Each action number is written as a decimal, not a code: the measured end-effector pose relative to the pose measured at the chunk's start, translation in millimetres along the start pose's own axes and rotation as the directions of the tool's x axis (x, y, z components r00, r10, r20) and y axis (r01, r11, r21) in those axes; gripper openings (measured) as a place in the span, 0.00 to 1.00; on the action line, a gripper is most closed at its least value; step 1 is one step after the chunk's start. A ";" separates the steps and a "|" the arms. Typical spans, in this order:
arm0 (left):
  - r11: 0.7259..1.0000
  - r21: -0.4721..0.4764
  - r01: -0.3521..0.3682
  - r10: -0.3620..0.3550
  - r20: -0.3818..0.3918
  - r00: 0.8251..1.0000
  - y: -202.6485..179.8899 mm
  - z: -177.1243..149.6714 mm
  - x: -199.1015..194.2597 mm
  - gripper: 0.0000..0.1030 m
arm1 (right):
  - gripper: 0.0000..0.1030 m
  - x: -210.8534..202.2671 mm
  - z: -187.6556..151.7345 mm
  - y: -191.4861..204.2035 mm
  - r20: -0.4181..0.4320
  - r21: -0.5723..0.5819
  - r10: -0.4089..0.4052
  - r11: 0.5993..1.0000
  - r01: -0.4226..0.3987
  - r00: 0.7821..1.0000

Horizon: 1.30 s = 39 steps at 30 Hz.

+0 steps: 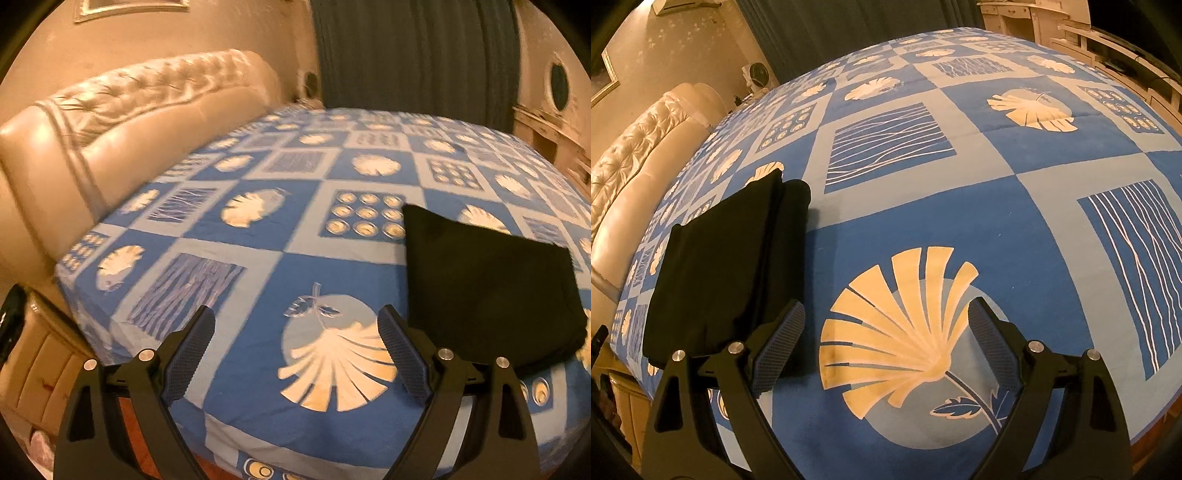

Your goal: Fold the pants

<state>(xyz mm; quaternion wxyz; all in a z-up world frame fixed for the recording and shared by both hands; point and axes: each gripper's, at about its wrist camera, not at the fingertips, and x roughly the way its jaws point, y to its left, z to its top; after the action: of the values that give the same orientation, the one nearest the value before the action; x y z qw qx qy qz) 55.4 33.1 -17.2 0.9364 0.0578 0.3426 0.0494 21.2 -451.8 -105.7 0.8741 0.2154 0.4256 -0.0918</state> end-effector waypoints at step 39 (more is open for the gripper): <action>0.997 -0.054 0.062 -0.068 -0.116 0.991 -0.2 -10.5 10.7 0.86 | 0.88 0.7 -4.4 -2.0 -0.007 0.002 -0.003 1.000 0.003 1.000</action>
<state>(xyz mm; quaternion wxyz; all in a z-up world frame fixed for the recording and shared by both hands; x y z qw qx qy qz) 56.7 35.1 -31.9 0.9168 0.0199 0.3977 0.0308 17.8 -451.6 -109.2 0.8723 0.2157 0.4288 -0.0929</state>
